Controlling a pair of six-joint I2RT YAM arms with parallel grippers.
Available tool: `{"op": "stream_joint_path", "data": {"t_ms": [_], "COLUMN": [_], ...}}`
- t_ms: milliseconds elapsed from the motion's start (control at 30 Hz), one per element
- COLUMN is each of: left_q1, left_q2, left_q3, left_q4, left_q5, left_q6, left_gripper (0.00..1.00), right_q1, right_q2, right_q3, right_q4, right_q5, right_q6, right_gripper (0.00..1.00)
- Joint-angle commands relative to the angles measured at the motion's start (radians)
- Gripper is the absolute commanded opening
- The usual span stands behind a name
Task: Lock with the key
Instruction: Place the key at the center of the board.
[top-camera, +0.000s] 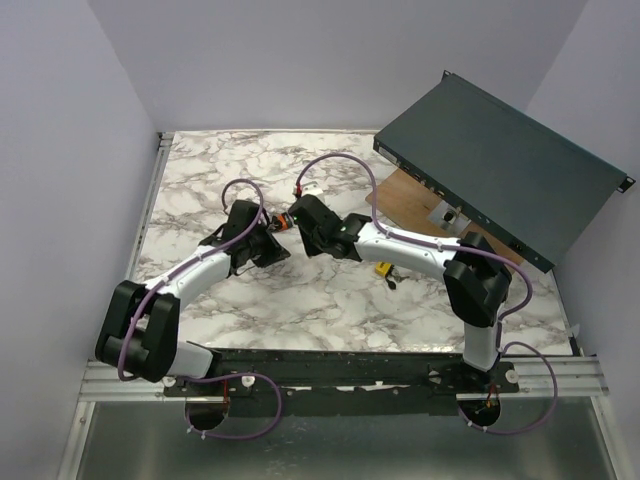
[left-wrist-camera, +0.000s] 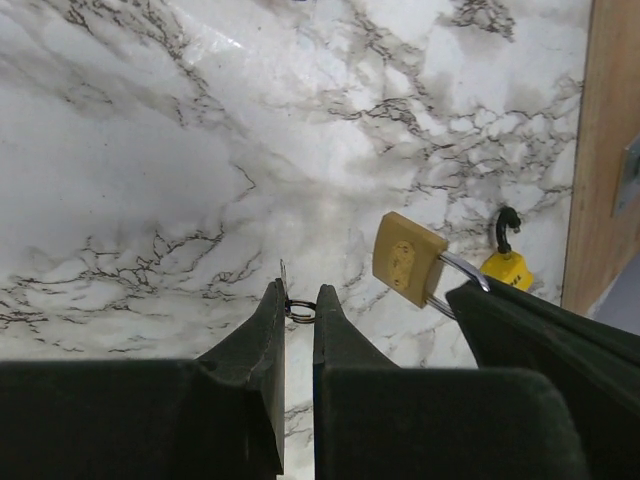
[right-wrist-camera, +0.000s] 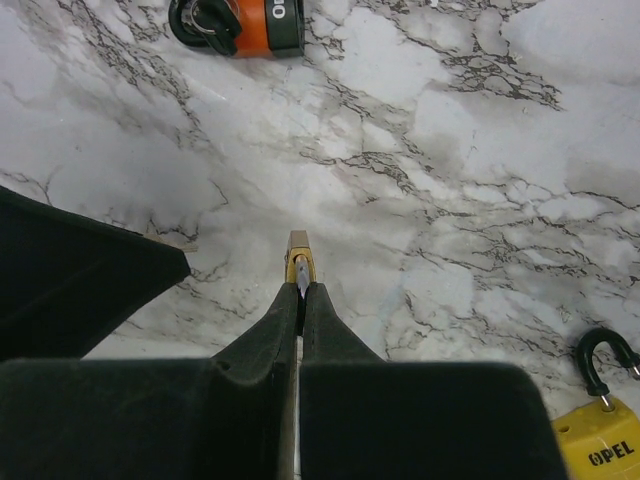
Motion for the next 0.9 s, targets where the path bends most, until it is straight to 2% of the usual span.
{"op": "stream_joint_path", "data": {"t_ms": [0, 167, 367, 500, 600, 867], "left_q1": [-0.023, -0.037, -0.04, -0.039, -0.038, -0.021], "left_q2": [0.055, 0.11, 0.117, 0.078, 0.029, -0.147], "left_q3": [-0.022, -0.042, -0.067, -0.079, -0.084, -0.082], "left_q4": [0.058, 0.097, 0.099, 0.074, 0.041, -0.067], "left_q5": [-0.047, -0.049, -0.067, -0.086, -0.115, -0.172], "left_q6": [-0.047, -0.067, -0.06, -0.044, -0.034, 0.002], "left_gripper": [0.0, 0.07, 0.29, 0.45, 0.53, 0.58], "right_q1": [-0.005, -0.004, -0.005, -0.003, -0.003, -0.001], "right_q2": [0.011, 0.032, 0.057, 0.075, 0.09, 0.104], "right_q3": [0.047, 0.053, 0.055, 0.067, 0.078, 0.059], "right_q4": [0.046, 0.048, 0.053, 0.056, 0.045, 0.058], "right_q5": [0.004, -0.023, -0.047, -0.064, -0.061, -0.11], "right_q6": [0.04, 0.057, 0.067, 0.07, 0.075, 0.092], "right_gripper": [0.01, 0.01, 0.01, 0.01, 0.01, 0.01]}}
